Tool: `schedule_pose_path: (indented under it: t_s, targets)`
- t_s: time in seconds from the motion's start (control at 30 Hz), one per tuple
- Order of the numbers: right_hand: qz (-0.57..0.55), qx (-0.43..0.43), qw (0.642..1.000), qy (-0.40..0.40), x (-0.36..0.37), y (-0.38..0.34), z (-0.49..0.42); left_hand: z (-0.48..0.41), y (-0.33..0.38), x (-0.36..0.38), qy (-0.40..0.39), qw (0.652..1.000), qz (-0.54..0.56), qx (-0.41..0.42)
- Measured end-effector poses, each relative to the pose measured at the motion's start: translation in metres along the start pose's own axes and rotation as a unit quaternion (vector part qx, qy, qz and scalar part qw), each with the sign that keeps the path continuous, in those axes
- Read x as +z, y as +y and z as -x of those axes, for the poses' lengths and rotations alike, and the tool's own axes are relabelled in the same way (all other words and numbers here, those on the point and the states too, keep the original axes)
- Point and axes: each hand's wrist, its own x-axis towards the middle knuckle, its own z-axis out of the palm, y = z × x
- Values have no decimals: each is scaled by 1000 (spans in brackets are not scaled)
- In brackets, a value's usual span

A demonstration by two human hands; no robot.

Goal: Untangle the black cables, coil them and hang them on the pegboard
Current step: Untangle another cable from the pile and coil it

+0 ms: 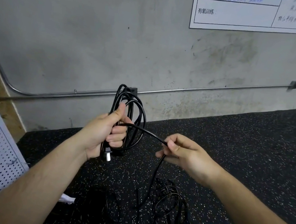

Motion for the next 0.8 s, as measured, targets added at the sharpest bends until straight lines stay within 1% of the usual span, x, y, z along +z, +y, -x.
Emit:
schedule_pose_path:
  t_s: [0.13, 0.2, 0.23, 0.27, 0.33, 0.4, 0.47, 0.53, 0.6, 0.67, 0.8]
  targets:
    - [-110, 38, 993, -11, 13, 5, 0, -2, 1, 0, 2, 998, 60, 22]
    - [-135, 62, 988, -33, 20, 6, 1, -1, 4, -1, 6, 996, 88, 34]
    - [-126, 63, 990, -32, 21, 5, 1, -1, 6, -2, 11, 996, 83, 37]
    - [-107, 54, 993, -14, 22, 2, 0, 0, 7, -3, 16, 998, 58, 35]
    - [-64, 21, 995, 69, 23, -9, -1, 1, 6, -6, 18, 999, -37, 18]
    - [-35, -26, 987, 154, 24, -24, -1, 2, -3, -4, 1, 992, -126, -8]
    - [-7, -71, 975, 209, 30, -35, 0, 5, -15, 3, -25, 985, -167, -33]
    - [34, -93, 961, 257, 37, -38, -3, 8, -28, 14, -56, 982, -173, -53]
    - [91, -104, 946, 292, 40, -37, -7, 9, -38, 24, -82, 982, -155, -68]
    - [144, -104, 939, 296, 37, -37, -10, 11, -42, 32, -86, 987, -112, -71]
    - [196, -81, 936, 281, 33, -36, -8, 13, -40, 39, -89, 993, -47, -56]
